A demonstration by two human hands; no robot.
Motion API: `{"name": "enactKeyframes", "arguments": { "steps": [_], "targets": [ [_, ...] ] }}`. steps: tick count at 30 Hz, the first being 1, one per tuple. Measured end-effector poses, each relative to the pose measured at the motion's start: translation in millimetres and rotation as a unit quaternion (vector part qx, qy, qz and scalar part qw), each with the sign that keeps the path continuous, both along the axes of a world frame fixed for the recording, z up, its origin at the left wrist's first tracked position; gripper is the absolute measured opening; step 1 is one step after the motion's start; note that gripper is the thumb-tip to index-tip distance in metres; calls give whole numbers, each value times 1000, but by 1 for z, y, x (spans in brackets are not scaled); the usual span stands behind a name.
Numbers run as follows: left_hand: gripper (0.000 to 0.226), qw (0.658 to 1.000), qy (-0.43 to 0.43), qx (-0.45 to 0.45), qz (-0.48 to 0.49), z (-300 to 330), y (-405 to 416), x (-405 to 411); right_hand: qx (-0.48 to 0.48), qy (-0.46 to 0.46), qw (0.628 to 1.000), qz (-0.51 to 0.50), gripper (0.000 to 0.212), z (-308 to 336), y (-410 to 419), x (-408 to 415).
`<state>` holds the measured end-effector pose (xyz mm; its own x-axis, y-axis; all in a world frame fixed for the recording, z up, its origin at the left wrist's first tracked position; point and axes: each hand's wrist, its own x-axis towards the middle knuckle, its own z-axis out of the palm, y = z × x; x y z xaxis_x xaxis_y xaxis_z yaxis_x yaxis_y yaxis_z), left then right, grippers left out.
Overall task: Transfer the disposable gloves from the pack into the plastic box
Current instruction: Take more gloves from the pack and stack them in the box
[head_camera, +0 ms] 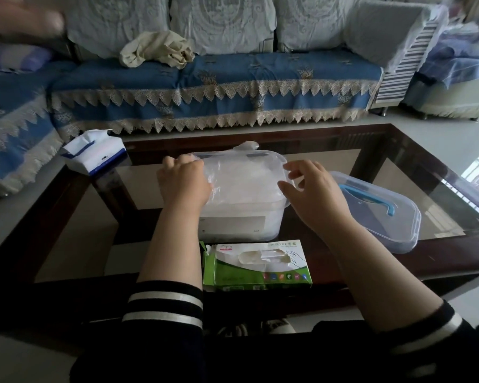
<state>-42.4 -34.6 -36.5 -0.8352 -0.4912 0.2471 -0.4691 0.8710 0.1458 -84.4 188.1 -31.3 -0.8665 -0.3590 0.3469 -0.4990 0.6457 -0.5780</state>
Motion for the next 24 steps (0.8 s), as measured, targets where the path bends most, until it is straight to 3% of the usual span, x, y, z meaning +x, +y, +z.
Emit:
{"name": "enactKeyframes", "arguments": {
  "steps": [3,7,15,18,21,23,24],
  "targets": [
    [51,999,10,36,24,2,2,3,-1,11,999,31,26,4,8,18],
    [39,998,25,47,32,-1,-2,7,25,-65,992,107,7,1,17,43],
    [37,997,15,69,27,-3,-7,15,125,-147,966,171,15,-21,13,57],
    [27,995,80,55,22,2,-3,22,178,-143,959,169,24,-27,10,53],
    [12,974,214,63,-25,13,16,35,241,-157,941,178,34,-37,7,48],
    [12,953,258,126,-99,22,38,47,265,-157,934,183,36,-42,4,46],
    [10,946,233,175,-139,25,49,53,263,-152,935,182,34,-44,1,46]
  ]
}}
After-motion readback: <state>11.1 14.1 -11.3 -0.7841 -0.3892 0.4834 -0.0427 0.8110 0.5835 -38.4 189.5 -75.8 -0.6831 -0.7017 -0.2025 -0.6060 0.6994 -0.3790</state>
